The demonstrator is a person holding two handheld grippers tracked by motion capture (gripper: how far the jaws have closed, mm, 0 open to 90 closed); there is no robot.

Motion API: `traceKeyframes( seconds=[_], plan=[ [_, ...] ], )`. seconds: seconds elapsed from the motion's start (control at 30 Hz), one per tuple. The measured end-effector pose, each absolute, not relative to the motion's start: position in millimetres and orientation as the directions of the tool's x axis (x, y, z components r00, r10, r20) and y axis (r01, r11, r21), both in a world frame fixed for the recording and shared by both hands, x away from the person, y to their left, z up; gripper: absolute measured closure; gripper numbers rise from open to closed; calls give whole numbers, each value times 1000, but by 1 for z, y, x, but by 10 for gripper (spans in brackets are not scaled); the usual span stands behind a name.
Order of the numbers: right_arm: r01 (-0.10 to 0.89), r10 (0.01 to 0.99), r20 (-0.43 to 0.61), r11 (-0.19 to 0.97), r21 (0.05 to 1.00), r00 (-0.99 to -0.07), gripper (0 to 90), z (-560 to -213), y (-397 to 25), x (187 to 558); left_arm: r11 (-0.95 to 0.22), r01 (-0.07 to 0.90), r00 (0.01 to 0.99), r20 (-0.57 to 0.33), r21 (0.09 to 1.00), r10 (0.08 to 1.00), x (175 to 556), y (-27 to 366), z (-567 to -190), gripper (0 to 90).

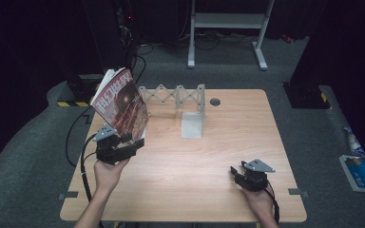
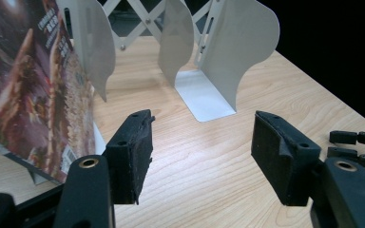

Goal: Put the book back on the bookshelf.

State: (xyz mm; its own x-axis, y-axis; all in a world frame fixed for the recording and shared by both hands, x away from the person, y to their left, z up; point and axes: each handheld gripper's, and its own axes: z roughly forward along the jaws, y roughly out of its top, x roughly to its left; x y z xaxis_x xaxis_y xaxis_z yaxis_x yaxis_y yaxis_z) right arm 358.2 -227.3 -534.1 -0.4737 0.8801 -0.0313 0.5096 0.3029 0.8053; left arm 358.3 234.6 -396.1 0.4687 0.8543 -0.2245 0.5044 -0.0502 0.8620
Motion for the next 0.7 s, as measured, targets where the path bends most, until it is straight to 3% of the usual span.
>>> traceKeyframes(
  seconds=[0.7],
  plan=[
    [507,880,-35,305,806,-474,466,-534,-227,358,-63,531,496,-250,845,832,364,210,-417,404]
  ],
)
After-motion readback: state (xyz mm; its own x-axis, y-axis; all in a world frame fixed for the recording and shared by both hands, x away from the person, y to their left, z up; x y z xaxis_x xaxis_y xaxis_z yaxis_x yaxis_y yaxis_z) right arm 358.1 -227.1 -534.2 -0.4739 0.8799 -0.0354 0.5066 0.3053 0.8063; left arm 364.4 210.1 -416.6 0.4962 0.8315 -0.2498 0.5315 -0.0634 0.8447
